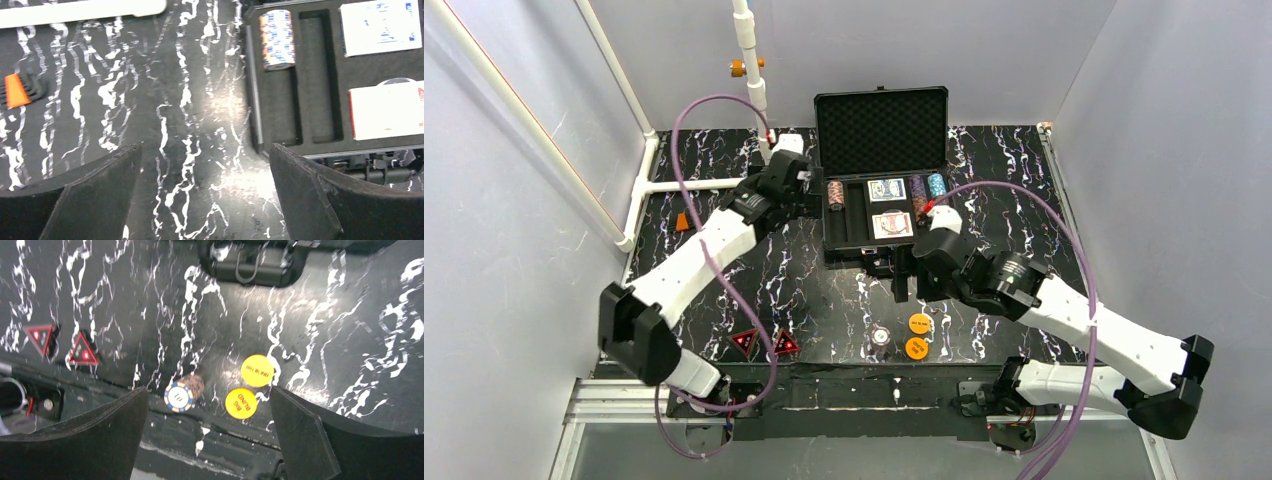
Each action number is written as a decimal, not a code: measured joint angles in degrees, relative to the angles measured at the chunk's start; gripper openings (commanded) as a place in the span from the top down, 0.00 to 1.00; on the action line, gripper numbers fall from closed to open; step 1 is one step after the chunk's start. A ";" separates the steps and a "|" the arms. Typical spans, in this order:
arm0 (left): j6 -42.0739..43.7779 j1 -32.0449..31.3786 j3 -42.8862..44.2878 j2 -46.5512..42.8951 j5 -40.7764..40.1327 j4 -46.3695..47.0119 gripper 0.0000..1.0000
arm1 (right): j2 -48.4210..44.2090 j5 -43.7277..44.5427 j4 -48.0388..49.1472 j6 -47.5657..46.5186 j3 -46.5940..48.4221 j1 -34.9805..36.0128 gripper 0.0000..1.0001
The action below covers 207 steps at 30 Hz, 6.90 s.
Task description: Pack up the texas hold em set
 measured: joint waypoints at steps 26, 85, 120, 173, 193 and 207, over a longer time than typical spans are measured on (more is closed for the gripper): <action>1.86 0.59 -30.91 -46.58 6.71 -10.93 0.02 | 2.56 -18.45 5.64 0.39 -13.33 0.13 0.02; 5.29 0.59 -30.91 -46.60 8.59 -11.06 0.02 | 23.78 -13.27 10.10 5.42 -9.64 8.74 0.98; 17.33 0.59 -31.89 -45.68 47.43 -2.56 0.12 | 13.51 -41.79 15.69 -11.34 -3.85 -7.39 0.99; 20.22 -5.99 -25.59 -31.32 70.05 1.16 0.51 | 19.28 -63.25 24.72 -8.31 4.48 -7.52 0.99; 19.58 -6.19 -25.59 -33.09 65.33 0.15 1.00 | 20.31 -64.32 26.97 -4.85 4.48 -8.61 0.76; 17.90 -6.23 -25.70 -33.33 60.33 -1.90 1.00 | 18.80 -56.78 26.16 -2.47 4.46 -12.50 0.02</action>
